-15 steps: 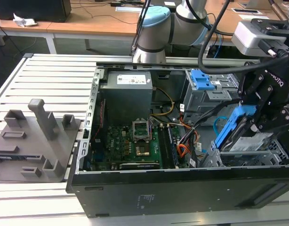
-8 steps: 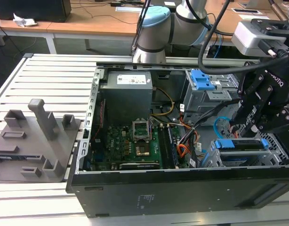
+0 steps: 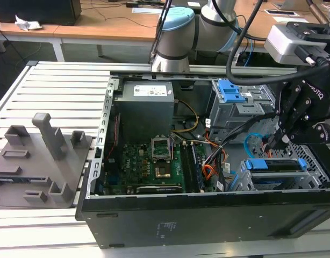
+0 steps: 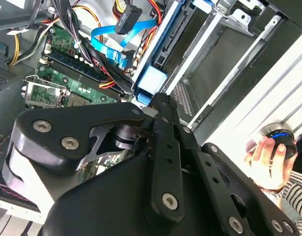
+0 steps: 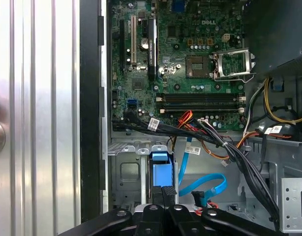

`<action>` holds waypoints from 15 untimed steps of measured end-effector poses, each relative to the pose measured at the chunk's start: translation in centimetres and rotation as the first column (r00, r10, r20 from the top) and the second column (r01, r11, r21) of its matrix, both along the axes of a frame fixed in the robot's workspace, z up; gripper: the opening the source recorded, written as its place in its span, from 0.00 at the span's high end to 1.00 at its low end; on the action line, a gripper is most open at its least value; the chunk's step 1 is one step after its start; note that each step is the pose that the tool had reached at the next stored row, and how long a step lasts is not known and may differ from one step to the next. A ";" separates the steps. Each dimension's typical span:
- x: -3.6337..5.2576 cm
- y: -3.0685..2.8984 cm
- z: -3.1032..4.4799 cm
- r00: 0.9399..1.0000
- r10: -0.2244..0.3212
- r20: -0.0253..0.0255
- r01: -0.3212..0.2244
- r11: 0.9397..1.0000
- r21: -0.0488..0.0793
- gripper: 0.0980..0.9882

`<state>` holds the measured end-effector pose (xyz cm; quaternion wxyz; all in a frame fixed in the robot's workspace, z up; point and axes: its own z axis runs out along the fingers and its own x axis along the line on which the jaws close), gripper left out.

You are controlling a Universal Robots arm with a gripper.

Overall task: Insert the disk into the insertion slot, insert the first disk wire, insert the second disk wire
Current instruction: 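Insert the disk into the insertion slot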

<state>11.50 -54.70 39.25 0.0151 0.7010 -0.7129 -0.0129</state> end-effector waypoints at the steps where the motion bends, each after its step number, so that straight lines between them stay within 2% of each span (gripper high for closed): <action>1: 0.00 0.00 0.00 1.000 0.000 0.000 0.000 1.000 0.000 0.99; 5: 0.00 0.00 -0.02 1.000 0.000 0.000 0.000 1.000 0.000 0.99; 8: 0.61 0.09 -0.03 1.000 0.000 0.000 0.000 1.000 0.000 0.99; 15: 0.69 0.09 -0.25 1.000 0.000 0.000 0.000 1.000 0.000 0.99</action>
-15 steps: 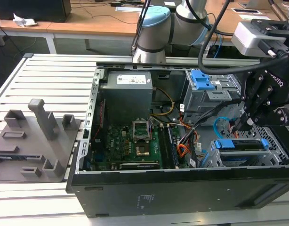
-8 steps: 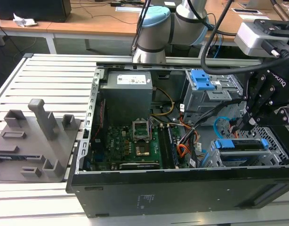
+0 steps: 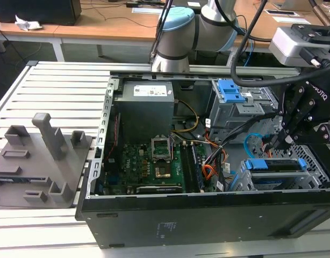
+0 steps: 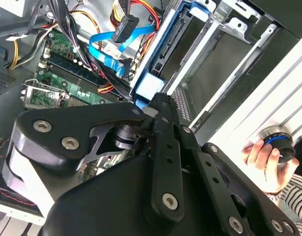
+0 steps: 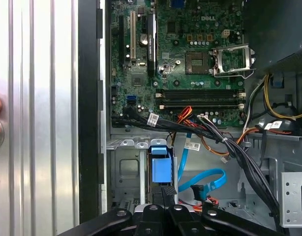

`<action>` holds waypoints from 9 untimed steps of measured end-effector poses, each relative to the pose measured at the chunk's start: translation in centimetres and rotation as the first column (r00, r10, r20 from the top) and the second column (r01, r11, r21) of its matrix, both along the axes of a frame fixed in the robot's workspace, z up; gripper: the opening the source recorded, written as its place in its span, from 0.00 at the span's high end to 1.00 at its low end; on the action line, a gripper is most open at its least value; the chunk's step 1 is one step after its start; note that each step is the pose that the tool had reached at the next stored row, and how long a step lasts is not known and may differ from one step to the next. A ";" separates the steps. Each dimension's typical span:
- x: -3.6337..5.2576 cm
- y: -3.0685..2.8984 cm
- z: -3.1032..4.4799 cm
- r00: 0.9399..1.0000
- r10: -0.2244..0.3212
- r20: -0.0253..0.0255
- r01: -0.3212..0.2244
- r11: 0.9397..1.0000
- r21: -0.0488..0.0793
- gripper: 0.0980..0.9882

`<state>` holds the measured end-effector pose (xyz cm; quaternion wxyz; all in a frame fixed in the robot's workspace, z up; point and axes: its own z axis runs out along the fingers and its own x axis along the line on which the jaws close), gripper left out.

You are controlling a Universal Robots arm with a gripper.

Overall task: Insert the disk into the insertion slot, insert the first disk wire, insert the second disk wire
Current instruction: 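Insert the disk into the insertion slot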

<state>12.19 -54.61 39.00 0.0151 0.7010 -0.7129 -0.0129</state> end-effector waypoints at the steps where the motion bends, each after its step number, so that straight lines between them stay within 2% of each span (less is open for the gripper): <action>1: 0.01 0.00 -0.07 1.000 0.000 0.000 0.000 1.000 0.000 0.99; 9: 0.07 0.00 -0.85 1.000 0.000 0.000 0.000 1.000 0.000 0.99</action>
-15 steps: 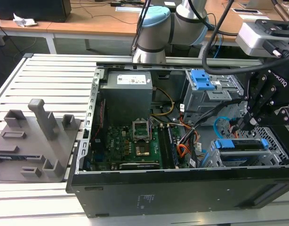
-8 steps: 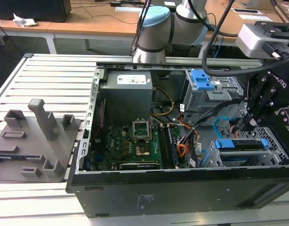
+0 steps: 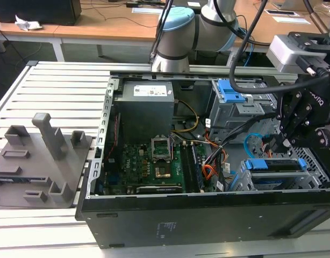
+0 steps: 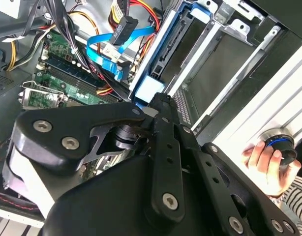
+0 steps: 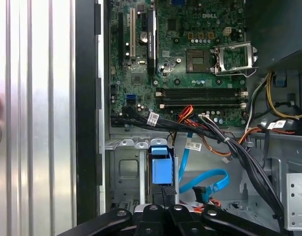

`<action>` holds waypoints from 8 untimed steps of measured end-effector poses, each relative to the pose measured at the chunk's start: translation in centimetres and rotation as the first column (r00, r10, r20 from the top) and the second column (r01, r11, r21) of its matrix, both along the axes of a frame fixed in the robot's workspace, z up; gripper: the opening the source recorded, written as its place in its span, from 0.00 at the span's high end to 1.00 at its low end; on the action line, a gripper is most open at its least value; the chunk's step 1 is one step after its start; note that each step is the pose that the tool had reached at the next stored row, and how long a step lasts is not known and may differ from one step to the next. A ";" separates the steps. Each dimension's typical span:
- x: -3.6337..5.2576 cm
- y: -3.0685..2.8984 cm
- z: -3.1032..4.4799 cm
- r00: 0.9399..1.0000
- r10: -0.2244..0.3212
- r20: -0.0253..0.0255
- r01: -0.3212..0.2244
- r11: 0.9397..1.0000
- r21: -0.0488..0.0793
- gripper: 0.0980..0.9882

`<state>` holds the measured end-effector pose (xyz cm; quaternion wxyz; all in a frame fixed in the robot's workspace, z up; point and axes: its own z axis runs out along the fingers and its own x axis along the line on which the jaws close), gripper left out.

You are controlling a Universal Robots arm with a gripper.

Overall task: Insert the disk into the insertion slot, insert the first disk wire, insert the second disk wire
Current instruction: 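Insert the disk into the insertion slot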

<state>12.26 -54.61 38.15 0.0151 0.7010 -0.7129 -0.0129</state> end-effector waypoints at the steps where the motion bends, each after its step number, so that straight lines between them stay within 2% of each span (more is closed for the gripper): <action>1: 0.01 0.00 -0.17 1.000 0.000 0.000 0.000 1.000 0.000 0.99; 8: 0.55 0.00 -1.14 1.000 0.000 0.000 0.000 1.000 0.000 0.99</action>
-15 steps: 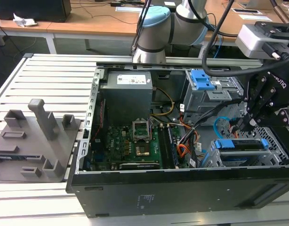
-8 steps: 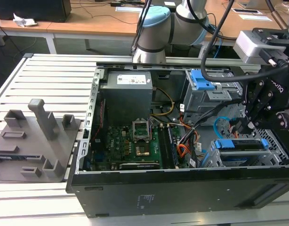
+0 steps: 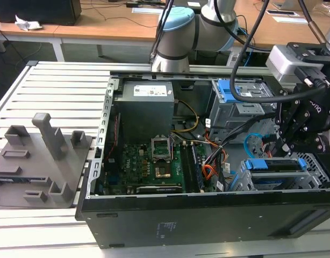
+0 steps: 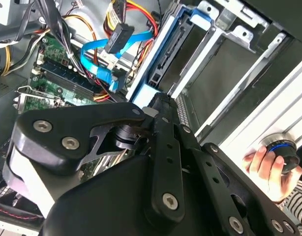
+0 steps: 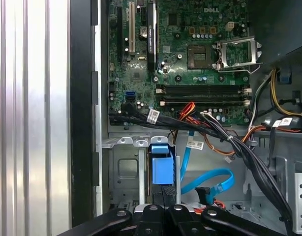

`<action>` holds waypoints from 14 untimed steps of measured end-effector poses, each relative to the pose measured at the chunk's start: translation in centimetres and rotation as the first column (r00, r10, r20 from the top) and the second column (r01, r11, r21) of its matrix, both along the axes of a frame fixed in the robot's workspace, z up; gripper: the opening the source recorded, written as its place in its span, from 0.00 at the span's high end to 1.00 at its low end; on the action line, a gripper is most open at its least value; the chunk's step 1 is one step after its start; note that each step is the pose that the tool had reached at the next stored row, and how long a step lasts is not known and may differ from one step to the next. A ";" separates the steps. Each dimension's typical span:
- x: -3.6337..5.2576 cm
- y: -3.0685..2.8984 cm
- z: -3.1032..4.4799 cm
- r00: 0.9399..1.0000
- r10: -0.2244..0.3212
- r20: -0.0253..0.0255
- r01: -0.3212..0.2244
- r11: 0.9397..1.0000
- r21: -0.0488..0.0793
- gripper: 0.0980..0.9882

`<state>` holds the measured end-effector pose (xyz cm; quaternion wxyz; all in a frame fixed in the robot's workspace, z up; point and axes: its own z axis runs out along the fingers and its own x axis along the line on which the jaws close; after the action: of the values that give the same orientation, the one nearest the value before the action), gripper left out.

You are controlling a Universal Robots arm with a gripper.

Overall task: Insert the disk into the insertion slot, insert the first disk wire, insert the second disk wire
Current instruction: 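Insert the disk into the insertion slot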

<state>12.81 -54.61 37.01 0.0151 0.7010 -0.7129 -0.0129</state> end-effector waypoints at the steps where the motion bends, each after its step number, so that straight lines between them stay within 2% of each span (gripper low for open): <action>1: 0.29 0.00 -0.11 1.000 0.000 0.000 0.000 1.000 0.000 0.99; 5: 1.23 0.01 -0.49 1.000 0.000 0.000 0.000 1.000 0.000 0.99; 14: 1.32 0.01 -0.49 1.000 0.000 0.000 0.000 1.000 0.000 0.99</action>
<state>14.14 -54.61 36.52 0.0151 0.7010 -0.7129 -0.0130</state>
